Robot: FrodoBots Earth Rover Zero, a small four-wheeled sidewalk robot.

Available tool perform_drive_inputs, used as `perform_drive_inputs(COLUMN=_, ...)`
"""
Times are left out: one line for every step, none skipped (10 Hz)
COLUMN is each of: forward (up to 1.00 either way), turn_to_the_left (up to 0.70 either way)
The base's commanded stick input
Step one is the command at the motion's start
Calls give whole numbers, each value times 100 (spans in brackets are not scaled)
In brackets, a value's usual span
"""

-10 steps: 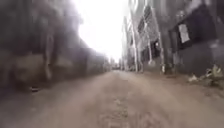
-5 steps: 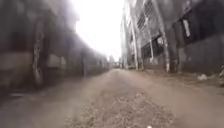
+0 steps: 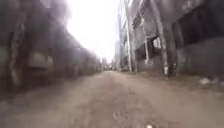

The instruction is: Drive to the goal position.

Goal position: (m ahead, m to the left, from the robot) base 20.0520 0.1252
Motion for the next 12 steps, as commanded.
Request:
perform_drive_inputs(forward=100, turn_to_the_left=1)
perform_drive_inputs(forward=100, turn_to_the_left=1)
perform_drive_inputs(forward=100, turn_to_the_left=1)
perform_drive_inputs(forward=100, turn_to_the_left=1)
perform_drive_inputs(forward=100, turn_to_the_left=1)
perform_drive_inputs(forward=100, turn_to_the_left=1)
perform_drive_inputs(forward=100, turn_to_the_left=1)
perform_drive_inputs(forward=100, turn_to_the_left=1)
perform_drive_inputs(forward=100, turn_to_the_left=4)
perform_drive_inputs(forward=100, turn_to_the_left=6)
perform_drive_inputs(forward=100, turn_to_the_left=11)
perform_drive_inputs(forward=100, turn_to_the_left=22)
